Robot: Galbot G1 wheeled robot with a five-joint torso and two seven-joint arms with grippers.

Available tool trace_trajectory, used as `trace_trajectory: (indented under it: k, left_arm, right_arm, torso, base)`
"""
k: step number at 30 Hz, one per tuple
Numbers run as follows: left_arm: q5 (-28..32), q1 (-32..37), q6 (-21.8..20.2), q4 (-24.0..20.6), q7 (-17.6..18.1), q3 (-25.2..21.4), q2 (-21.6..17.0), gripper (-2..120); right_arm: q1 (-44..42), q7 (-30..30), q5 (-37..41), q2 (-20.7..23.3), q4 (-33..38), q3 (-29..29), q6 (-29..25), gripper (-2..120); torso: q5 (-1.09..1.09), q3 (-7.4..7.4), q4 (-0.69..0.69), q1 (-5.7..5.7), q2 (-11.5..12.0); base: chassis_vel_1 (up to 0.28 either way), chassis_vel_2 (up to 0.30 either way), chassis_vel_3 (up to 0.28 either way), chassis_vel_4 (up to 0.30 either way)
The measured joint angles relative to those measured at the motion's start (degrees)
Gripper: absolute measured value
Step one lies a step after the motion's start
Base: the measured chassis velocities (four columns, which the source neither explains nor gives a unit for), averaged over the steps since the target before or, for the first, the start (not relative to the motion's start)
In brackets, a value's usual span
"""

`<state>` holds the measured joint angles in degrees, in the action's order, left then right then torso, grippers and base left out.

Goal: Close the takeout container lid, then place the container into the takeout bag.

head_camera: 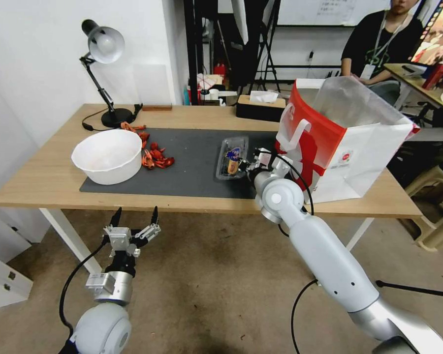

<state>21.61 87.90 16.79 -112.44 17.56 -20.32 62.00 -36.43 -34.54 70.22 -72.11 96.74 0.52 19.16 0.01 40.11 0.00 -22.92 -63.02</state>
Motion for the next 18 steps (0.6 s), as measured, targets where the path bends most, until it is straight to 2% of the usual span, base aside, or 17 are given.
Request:
trace_trajectory:
  k: [7, 9, 14, 18]
  left_arm:
    - [0.2, -0.6, -0.1, 0.3, 0.1, -0.1, -0.1, 100]
    - [0.2, -0.8, -0.1, 0.3, 0.2, -0.1, 0.1, 100]
    - [0.2, -0.9, -0.2, 0.3, 0.2, 0.0, 0.3, 100]
    - [0.3, -1.4, -0.4, 0.2, 0.3, 0.1, 0.3, 100]
  right_arm:
    - [1.8, -0.3, 4.4, 2.7, 9.3, 3.1, 1.3, 0]
    - [3.3, -0.7, 6.6, 4.4, 13.7, 5.6, 2.2, 0]
    - [5.9, -2.4, 7.7, 6.4, 17.3, 9.7, 3.7, 0]
    - [8.7, -5.4, 7.7, 9.6, 19.0, 15.7, 6.6, 0]
  torso:
    - [0.00, 0.00, -0.01, 0.00, 0.0]
    - [0.00, 0.00, 0.00, 0.00, 0.0]
    - [0.01, 0.00, 0.00, 0.00, 0.0]
    - [0.00, 0.00, 0.00, 0.00, 0.0]
  base:
    - [0.000, 0.000, 0.000, 0.000]
    - [0.000, 0.000, 0.000, 0.000]
    - [0.000, 0.000, 0.000, 0.000]
    - [0.000, 0.000, 0.000, 0.000]
